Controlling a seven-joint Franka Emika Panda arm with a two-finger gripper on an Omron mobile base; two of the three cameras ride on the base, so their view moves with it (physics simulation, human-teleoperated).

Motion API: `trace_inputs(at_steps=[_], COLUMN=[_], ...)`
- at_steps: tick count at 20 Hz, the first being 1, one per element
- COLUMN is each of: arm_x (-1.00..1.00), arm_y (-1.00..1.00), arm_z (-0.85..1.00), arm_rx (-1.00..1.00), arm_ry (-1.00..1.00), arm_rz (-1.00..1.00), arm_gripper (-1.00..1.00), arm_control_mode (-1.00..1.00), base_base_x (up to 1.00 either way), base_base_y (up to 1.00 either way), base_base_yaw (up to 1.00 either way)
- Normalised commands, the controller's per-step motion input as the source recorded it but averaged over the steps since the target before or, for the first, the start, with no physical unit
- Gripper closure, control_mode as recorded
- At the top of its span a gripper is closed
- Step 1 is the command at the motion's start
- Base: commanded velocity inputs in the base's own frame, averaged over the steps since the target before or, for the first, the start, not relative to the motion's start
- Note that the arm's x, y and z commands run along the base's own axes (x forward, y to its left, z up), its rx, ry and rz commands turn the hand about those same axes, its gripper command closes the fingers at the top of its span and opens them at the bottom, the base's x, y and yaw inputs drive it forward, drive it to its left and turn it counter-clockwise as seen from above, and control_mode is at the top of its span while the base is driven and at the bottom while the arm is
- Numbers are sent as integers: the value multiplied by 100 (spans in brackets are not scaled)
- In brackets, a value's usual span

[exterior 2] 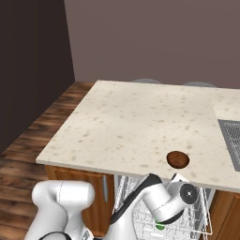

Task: Pick up the cup and bowl from the counter, place them in the dishwasher, and close the dishwasher door.

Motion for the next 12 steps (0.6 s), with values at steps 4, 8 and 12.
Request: trace_inputs(at_steps=[4,8,12], arm_x=[0,3,10], arm_y=[-14,-17,-9], arm_z=[49,25,17], arm_rx=[-5,0,0], arm_ry=[0,0,0], arm_rz=[7,0,0], arm_gripper=[-100,-100,-100], arm_control_mode=[-100,-100,-100], base_base_x=[0,0,0], base_base_y=[0,0,0], base_base_yaw=[0,0,0])
